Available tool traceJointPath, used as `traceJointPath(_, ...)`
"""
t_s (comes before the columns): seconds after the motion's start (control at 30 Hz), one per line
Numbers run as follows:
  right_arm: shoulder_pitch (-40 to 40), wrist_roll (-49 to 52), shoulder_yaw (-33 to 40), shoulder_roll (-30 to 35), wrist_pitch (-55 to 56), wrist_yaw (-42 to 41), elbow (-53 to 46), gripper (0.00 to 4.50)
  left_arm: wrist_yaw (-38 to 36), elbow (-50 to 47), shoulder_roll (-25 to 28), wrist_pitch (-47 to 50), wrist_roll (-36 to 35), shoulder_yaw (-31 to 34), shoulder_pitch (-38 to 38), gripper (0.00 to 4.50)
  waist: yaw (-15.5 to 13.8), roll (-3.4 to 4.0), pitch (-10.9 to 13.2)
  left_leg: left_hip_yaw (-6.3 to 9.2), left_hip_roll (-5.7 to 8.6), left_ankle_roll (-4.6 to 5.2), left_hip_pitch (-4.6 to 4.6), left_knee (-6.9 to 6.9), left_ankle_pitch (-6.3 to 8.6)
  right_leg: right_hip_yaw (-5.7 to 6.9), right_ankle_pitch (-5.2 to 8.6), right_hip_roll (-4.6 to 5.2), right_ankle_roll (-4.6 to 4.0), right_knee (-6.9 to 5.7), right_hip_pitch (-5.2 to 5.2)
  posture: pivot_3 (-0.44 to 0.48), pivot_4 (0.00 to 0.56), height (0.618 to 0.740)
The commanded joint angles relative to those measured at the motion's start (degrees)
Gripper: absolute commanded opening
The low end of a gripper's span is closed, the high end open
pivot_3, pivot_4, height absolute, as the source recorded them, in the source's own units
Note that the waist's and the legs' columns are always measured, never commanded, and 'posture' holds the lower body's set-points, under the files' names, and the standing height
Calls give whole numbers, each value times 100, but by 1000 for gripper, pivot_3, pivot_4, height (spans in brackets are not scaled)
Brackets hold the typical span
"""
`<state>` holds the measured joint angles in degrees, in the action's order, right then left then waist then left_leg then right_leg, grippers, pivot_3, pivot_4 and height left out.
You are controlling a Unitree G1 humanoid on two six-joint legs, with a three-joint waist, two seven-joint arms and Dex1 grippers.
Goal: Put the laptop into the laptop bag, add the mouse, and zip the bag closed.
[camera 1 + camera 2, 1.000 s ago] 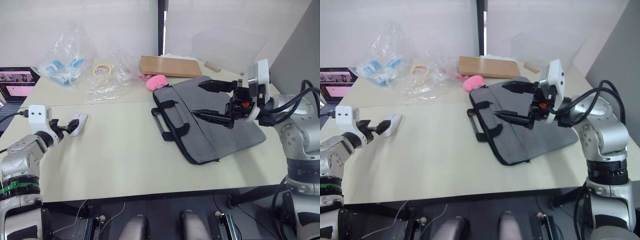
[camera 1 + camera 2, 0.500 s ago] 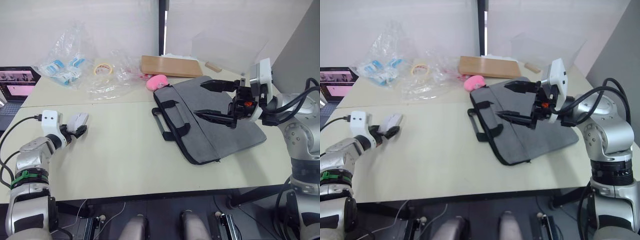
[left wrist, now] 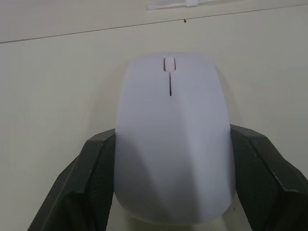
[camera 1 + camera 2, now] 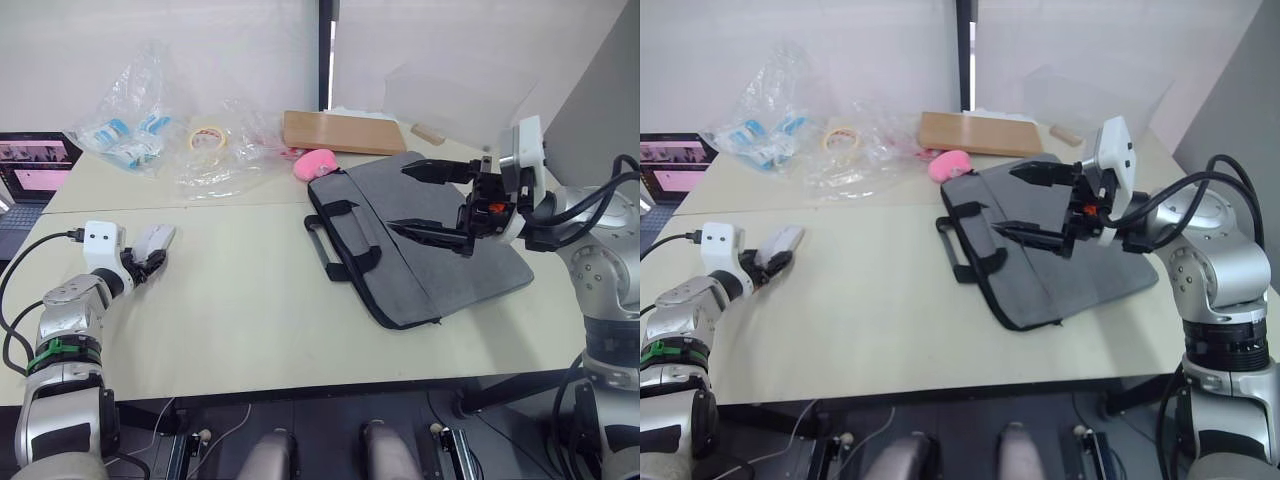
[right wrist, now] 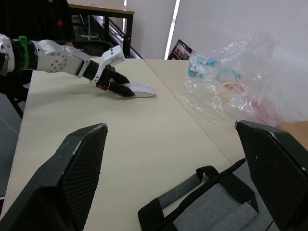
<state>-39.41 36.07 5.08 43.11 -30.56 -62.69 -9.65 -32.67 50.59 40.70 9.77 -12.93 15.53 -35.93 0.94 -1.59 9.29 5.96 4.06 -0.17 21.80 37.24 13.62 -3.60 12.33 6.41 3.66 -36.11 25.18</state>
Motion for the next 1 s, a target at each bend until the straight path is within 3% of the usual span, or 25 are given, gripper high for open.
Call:
traceJointPath(0.03, -18, 32, 48, 17, -36, 81, -219, 4500, 4, -6, 70, -75, 2, 83, -105, 2826, 0, 0, 0, 0, 0, 0, 0, 0, 0, 0, 0, 0, 0, -1, 0, 0, 150, 740)
traceJointPath(0.27, -115, -404, -469, -215, -598, 920, -250, 4500, -151, -431, 86, -184, -367, 438, -21, 2826, 16, -1, -1, 4, -1, 0, 1, 3, 0, 1, -1, 0, -1, -4, 2, 0, 150, 740)
traceJointPath(0.4, 37, -870, -749, -1023, -1441, 2577, -443, 4500, -762, -1775, 129, -22, -732, 559, 627, 2826, 29, -3, -2, 21, -6, 1, 11, 8, 1, 0, -15, 2, -8, -13, 18, 0, 150, 740)
traceJointPath(0.5, 246, -1629, -1307, -1320, -1246, 3154, -634, 4500, -1067, -2771, 191, 238, -976, 606, 1112, 2826, 43, -2, -3, 34, -5, 2, 33, 6, 1, -3, -38, 3, -13, -20, 46, 0, 150, 740)
traceJointPath(0.7, 382, -2588, -2043, -1685, -833, 3619, -305, 4500, -1334, -4059, 219, 756, -1071, 402, 1847, 2826, 47, -2, -3, 25, 5, 7, 84, 61, 4, -8, -53, 4, -7, -54, 101, 0, 150, 740)
traceJointPath(1.0, 306, -3568, -2492, -1982, -380, 3853, 521, 4500, -1214, -4471, 104, 985, -1131, 504, 2131, 2826, 71, -3, -3, 0, -1, -7, 53, 61, -5, -7, -59, -19, -12, -56, 81, 0, 150, 740)
